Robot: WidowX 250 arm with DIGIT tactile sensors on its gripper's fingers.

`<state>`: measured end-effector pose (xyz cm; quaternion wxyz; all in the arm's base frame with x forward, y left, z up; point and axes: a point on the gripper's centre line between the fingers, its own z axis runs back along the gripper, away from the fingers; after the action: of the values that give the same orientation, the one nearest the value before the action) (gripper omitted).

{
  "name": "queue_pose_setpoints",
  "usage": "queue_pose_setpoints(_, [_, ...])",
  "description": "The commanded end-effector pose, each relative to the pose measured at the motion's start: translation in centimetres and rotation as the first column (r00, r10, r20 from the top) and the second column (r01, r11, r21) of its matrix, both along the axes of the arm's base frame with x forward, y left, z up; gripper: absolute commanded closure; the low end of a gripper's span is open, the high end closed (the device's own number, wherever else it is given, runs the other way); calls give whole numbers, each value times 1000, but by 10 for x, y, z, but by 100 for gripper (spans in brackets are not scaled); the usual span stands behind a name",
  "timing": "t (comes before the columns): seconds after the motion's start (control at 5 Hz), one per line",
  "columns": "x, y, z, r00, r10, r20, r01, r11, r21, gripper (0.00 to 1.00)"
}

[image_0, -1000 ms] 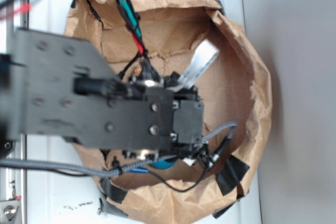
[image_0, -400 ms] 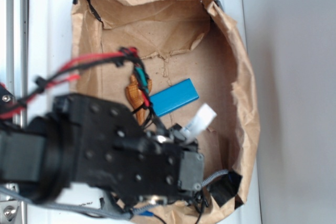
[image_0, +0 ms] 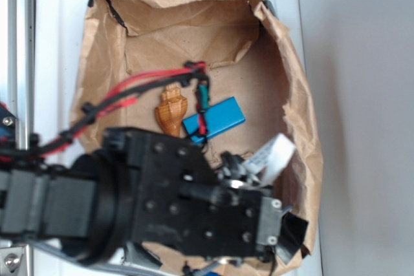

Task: Grab the blue ball.

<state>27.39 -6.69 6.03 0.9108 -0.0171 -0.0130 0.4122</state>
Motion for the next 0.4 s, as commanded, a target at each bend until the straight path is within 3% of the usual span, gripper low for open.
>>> queue_pose_setpoints(0.0, [8, -2, 17, 997, 3, 76, -2, 1000, -17, 100])
queue_pose_setpoints(0.2, [7, -2, 24, 995, 10, 97, -7, 999, -35, 0])
